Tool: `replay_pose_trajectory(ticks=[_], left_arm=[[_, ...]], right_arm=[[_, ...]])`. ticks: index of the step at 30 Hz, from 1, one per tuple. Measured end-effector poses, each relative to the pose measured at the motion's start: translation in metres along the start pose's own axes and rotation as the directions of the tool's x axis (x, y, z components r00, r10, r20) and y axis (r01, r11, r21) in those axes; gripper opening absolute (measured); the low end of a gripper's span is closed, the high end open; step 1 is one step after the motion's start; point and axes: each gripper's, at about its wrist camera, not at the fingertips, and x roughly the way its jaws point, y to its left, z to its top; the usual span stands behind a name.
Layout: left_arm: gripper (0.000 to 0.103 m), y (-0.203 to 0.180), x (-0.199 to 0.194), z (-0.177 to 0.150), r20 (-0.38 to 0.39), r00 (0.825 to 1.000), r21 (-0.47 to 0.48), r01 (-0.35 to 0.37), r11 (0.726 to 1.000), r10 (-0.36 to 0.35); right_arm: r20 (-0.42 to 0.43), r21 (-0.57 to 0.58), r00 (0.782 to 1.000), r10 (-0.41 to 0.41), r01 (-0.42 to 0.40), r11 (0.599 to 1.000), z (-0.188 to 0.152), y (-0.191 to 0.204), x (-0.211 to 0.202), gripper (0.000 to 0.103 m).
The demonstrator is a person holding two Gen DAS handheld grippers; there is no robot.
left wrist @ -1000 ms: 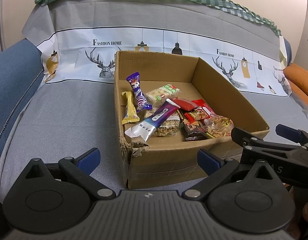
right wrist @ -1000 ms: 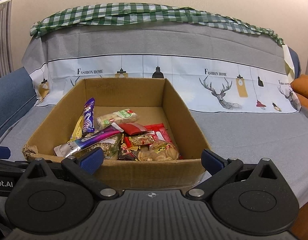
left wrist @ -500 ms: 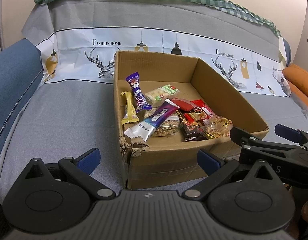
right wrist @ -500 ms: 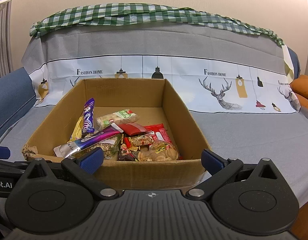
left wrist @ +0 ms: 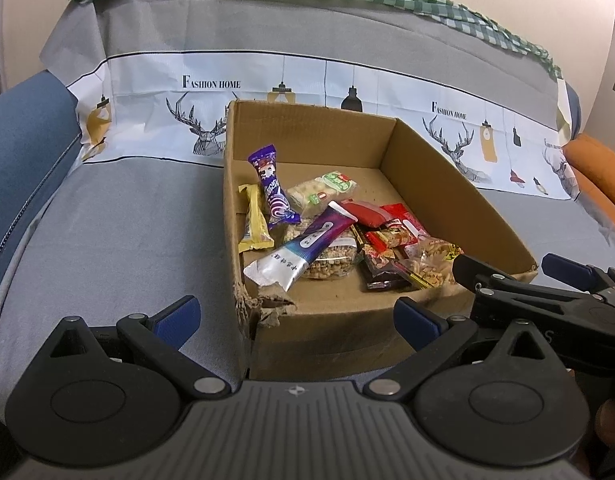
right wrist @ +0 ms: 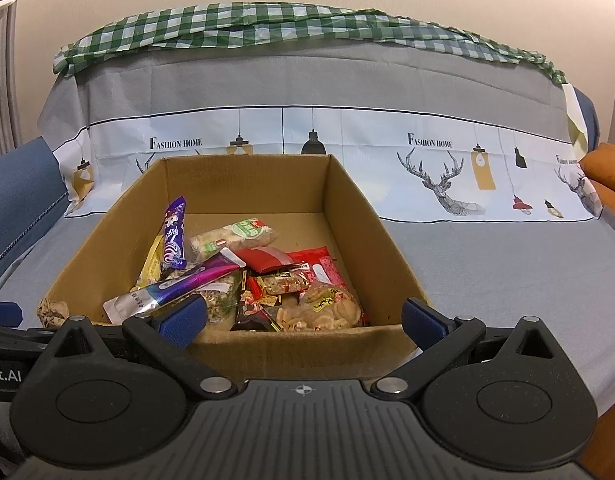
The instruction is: Organize snacks
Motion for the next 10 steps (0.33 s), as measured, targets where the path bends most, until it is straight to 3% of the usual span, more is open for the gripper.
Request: replay_pose_trajectory(ticks=[10], left_arm=[[0.103, -0.0037, 0.0017, 0.0067, 0.046, 0.999, 0.011, 0.015, 1.000, -0.016]], right_arm=[[0.028, 0.029, 0.999, 0.020, -0.020, 0.999, 0.0042, -0.0051, 0.0043, 0.102]])
